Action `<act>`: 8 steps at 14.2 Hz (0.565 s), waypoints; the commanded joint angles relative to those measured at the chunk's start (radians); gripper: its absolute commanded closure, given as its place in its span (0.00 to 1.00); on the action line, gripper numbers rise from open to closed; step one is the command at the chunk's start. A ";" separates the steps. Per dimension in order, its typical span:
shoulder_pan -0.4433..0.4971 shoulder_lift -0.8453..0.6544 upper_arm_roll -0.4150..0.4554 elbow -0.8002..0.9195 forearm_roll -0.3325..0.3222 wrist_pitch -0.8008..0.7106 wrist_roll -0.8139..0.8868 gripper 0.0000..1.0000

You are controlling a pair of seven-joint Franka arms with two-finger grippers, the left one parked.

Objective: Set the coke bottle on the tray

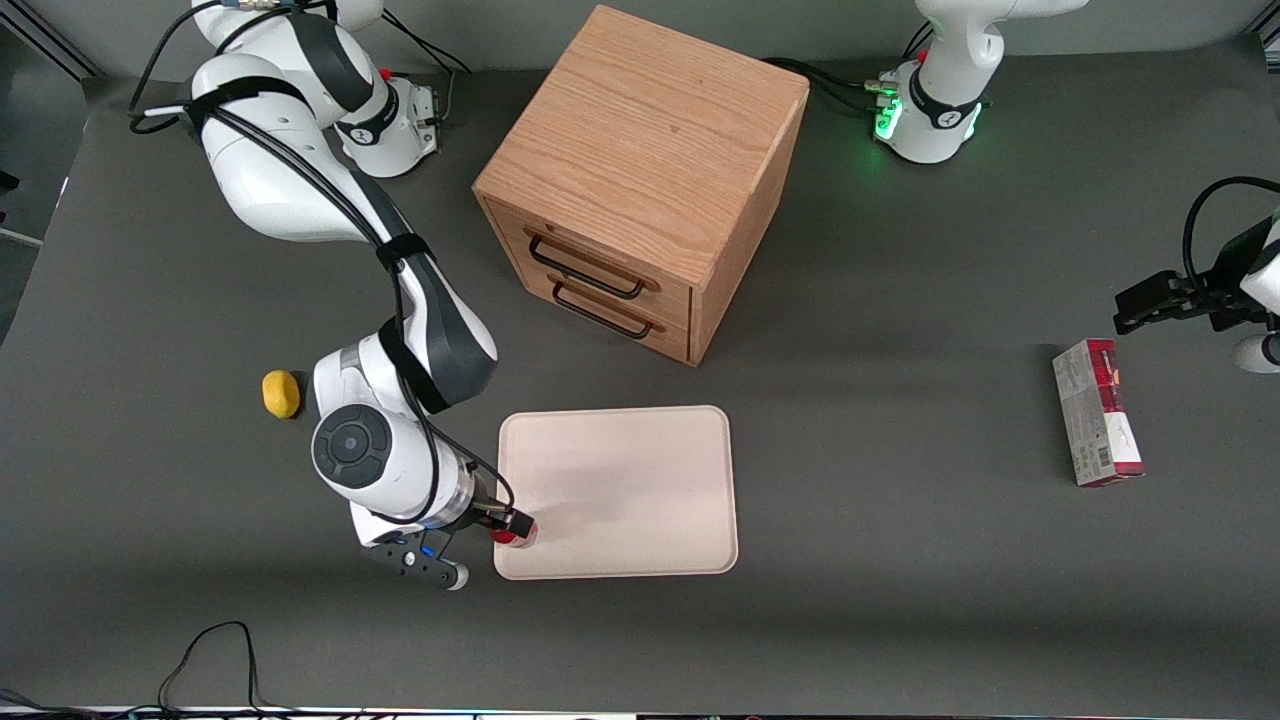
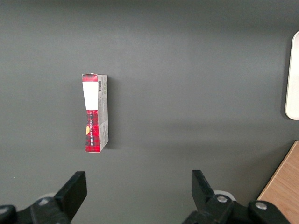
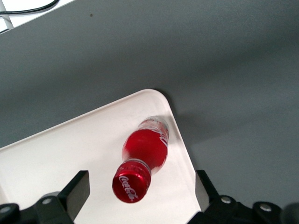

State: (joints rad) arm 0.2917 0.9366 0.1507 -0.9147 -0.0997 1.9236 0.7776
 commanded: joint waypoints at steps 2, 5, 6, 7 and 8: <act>0.014 0.002 -0.005 0.028 -0.031 -0.003 0.037 0.00; 0.004 -0.094 -0.006 -0.062 -0.032 -0.055 0.013 0.00; -0.006 -0.176 -0.006 -0.167 -0.031 -0.060 -0.027 0.00; -0.040 -0.279 -0.005 -0.299 -0.020 -0.054 -0.096 0.00; -0.071 -0.379 -0.005 -0.429 -0.009 -0.042 -0.177 0.00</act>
State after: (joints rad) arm 0.2783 0.8125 0.1477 -1.0155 -0.1147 1.8631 0.7143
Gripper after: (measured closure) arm 0.000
